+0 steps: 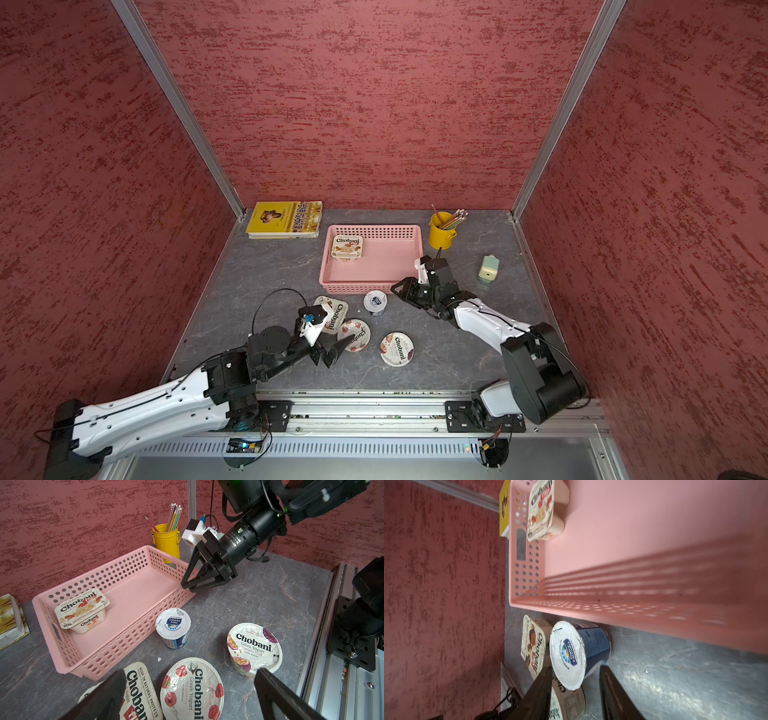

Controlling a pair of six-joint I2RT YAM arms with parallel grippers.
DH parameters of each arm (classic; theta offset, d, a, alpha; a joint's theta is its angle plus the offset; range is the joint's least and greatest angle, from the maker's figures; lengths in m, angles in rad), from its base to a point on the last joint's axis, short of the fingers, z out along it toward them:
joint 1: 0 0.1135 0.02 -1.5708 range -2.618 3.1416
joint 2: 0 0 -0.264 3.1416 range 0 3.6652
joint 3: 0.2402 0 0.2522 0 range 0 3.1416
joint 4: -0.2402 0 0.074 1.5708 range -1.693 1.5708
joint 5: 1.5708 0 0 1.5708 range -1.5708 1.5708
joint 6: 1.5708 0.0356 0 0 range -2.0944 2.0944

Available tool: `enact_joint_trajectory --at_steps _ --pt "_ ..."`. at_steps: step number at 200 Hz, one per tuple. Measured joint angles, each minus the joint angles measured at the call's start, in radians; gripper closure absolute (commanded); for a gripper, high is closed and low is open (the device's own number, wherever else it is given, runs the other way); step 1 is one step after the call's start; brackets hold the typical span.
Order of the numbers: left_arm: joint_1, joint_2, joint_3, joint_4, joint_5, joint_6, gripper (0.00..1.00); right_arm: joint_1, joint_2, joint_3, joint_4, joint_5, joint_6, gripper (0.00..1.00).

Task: Put the yogurt in the basket
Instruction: Pick up the yogurt from the center of the board.

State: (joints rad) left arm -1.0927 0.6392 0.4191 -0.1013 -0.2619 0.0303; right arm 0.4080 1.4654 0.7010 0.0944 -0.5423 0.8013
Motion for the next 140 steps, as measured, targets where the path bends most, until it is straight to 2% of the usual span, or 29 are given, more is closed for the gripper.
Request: enact_joint_trajectory --at_steps 32,140 --pt "-0.021 -0.012 0.0 -0.016 -0.024 -0.012 0.0 -0.003 0.103 -0.003 0.086 -0.086 0.011 0.62" --pt "-0.034 0.014 0.008 -0.035 -0.061 -0.016 0.0 -0.004 0.069 -0.005 0.053 -0.091 -0.051 0.66"
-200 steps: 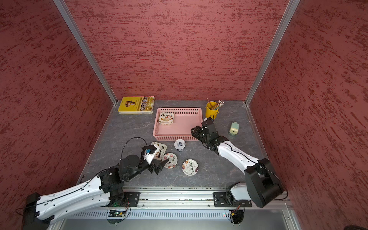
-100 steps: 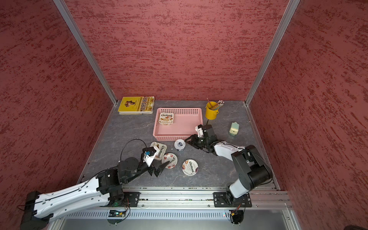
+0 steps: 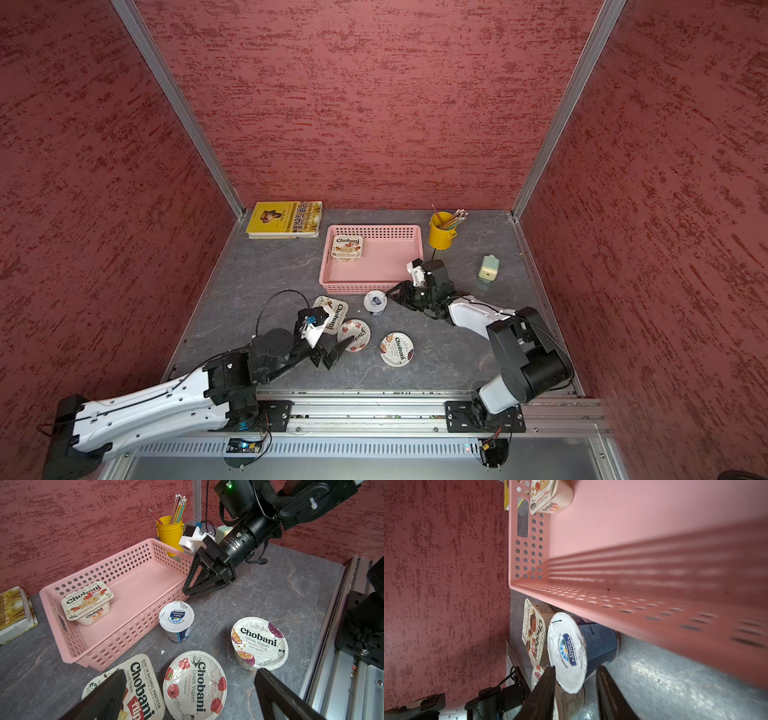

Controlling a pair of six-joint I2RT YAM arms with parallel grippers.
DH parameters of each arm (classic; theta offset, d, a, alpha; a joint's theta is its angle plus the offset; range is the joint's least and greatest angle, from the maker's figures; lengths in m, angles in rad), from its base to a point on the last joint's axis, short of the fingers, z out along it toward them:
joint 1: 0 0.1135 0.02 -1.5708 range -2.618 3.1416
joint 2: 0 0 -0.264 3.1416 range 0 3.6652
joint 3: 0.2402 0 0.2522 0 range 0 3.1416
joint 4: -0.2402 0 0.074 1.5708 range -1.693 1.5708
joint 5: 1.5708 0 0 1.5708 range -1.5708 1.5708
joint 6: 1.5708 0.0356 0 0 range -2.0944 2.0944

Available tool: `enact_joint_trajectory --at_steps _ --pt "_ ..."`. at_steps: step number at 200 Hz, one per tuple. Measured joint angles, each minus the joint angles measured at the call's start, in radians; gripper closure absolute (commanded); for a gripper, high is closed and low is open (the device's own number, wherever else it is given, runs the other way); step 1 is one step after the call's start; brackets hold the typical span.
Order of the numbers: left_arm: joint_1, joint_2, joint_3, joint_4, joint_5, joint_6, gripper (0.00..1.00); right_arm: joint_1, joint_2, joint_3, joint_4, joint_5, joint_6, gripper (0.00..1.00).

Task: Put the yogurt in the basket
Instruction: Pick up the yogurt from the center of the board.

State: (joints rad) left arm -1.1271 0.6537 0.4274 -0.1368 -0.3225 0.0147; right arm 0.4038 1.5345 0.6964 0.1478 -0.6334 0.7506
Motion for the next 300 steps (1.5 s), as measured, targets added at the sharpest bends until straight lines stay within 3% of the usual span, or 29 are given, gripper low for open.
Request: enact_joint_trajectory --at_steps 204,300 --pt "-0.001 -0.02 0.007 -0.029 -0.018 -0.003 0.0 0.052 0.101 0.038 0.026 0.01 0.004 0.74" --pt "-0.001 -0.02 0.007 -0.03 -0.019 -0.003 0.0 0.06 0.109 0.045 0.027 0.011 0.011 0.96"
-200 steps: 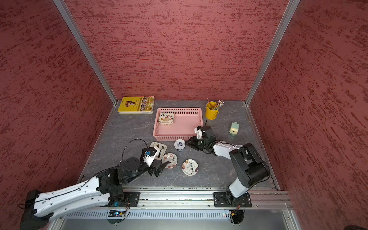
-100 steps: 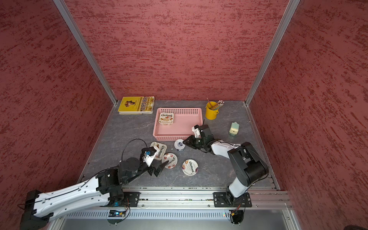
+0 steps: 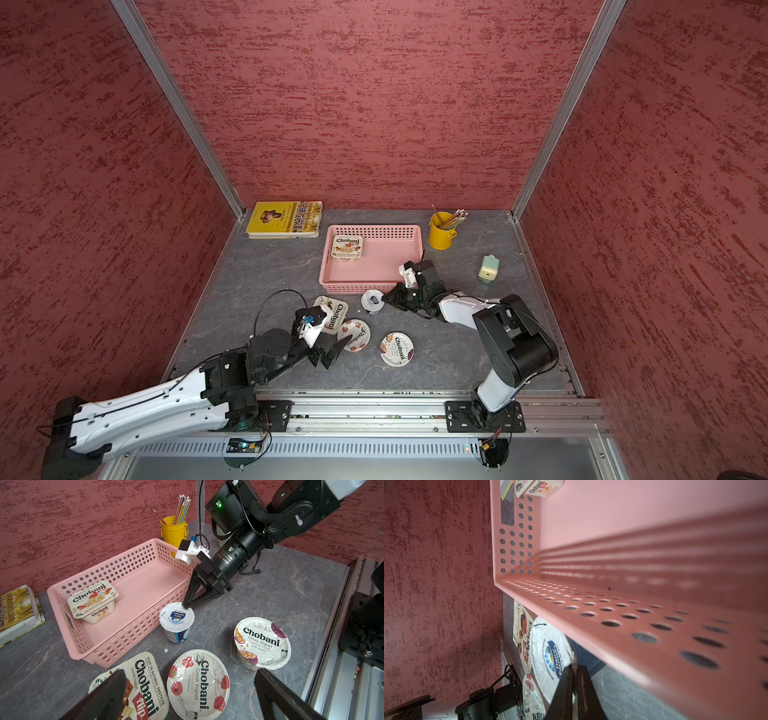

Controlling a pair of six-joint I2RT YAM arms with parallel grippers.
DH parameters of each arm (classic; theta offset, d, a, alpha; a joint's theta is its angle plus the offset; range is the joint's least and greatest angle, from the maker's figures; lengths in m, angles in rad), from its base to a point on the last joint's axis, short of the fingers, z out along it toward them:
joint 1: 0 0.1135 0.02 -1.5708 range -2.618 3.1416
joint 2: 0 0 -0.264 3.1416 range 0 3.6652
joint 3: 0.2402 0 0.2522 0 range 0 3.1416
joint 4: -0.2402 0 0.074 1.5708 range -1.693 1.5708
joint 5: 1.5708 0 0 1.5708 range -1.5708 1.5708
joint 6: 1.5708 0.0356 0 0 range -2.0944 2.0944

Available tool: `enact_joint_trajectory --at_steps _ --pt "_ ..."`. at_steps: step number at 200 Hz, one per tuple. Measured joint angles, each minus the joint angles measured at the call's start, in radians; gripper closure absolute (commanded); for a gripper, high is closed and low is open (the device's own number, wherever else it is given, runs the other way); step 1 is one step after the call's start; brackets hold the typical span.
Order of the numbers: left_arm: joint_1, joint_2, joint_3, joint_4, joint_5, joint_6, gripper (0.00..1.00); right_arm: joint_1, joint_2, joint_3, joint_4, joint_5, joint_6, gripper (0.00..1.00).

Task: Put the yogurt in the basket
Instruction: Pick up the yogurt from the center of the board, then place the yogurt in the basket.

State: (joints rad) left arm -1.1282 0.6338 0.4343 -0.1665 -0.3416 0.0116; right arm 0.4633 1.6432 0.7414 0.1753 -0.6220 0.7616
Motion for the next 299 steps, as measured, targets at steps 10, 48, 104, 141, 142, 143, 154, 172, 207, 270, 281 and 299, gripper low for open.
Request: enact_joint_trajectory --at_steps 10,48,104,141,142,143,154,172,207,270,281,299 --pt "0.0 0.0 0.0 0.0 0.0 0.0 0.0 0.0 0.0 0.0 0.0 0.0 -0.001 0.99" --pt "0.0 0.0 0.0 -0.002 0.0 0.0 0.0 0.001 -0.001 0.002 -0.001 -0.001 0.0 1.0" --pt "0.0 -0.019 0.0 -0.011 -0.003 0.0 0.0 0.001 -0.063 0.002 -0.05 -0.003 -0.003 1.0" --pt "0.0 -0.038 0.0 -0.025 -0.013 0.0 0.0 0.001 -0.168 0.025 -0.116 -0.004 -0.011 1.0" --pt "0.0 -0.039 0.0 -0.026 -0.013 0.0 0.0 0.001 -0.17 0.025 -0.117 -0.004 -0.011 1.0" --pt "0.0 -0.039 0.0 -0.026 -0.014 0.0 0.0 0.001 -0.173 0.026 -0.118 -0.004 -0.011 1.0" --pt "0.0 -0.051 0.0 -0.037 -0.024 0.0 0.0 0.001 -0.208 0.039 -0.138 -0.003 -0.012 1.0" --pt "0.0 -0.078 0.0 -0.052 -0.038 0.0 0.0 0.001 -0.244 0.076 -0.17 -0.003 -0.016 1.0" --pt "0.0 -0.122 0.0 -0.065 -0.06 0.001 0.0 0.002 -0.217 0.185 -0.202 -0.005 -0.021 1.0" --pt "0.0 -0.117 0.006 -0.1 -0.087 0.005 0.0 0.013 0.08 0.439 -0.207 -0.019 -0.03 1.0" --pt "0.003 -0.117 0.013 -0.107 -0.089 0.008 0.0 0.016 0.132 0.483 -0.208 -0.023 -0.033 1.0" --pt "0.012 -0.121 0.027 -0.117 -0.091 0.009 0.0 0.024 0.208 0.543 -0.206 -0.023 -0.034 1.0"
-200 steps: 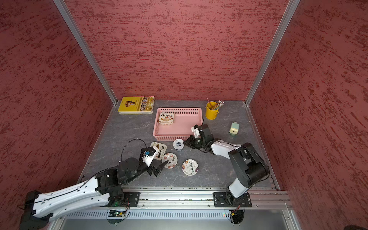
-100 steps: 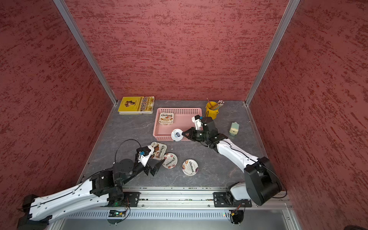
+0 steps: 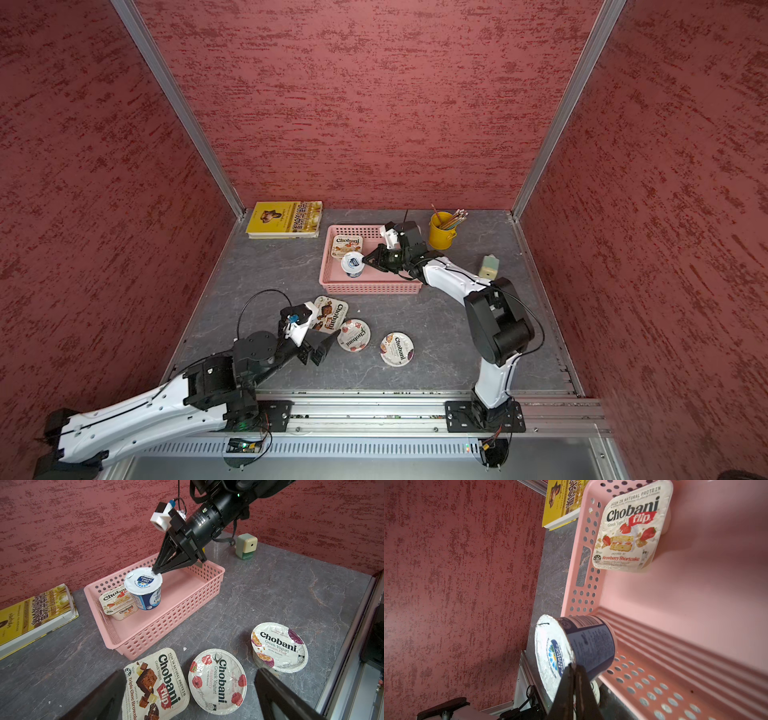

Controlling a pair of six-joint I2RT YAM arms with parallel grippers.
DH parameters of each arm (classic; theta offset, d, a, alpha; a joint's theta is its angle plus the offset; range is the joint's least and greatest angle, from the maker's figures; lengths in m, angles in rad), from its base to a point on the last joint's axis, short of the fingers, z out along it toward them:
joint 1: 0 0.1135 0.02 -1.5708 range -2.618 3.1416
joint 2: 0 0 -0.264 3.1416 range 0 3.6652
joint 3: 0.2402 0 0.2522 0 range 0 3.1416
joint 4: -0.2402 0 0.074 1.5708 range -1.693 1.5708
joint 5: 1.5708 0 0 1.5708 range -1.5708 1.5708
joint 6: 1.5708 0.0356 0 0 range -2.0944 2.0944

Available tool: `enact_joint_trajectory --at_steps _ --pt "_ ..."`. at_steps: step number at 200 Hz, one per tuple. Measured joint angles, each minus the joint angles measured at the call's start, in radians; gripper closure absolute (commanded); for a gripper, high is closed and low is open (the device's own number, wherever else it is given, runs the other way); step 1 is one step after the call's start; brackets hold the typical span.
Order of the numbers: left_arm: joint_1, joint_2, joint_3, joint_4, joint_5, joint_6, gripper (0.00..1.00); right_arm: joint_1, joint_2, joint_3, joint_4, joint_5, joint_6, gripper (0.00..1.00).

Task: Put the yogurt in the basket
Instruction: Place the yogurt in the basket.

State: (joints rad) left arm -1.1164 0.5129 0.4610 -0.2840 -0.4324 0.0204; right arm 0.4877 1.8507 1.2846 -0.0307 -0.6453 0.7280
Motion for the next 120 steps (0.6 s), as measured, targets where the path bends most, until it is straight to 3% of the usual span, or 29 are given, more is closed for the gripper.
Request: enact_joint_trajectory --at_steps 120 --pt "0.029 -0.023 0.013 -0.042 -0.011 0.003 0.0 0.035 0.261 0.164 0.024 0.011 0.035 1.0"
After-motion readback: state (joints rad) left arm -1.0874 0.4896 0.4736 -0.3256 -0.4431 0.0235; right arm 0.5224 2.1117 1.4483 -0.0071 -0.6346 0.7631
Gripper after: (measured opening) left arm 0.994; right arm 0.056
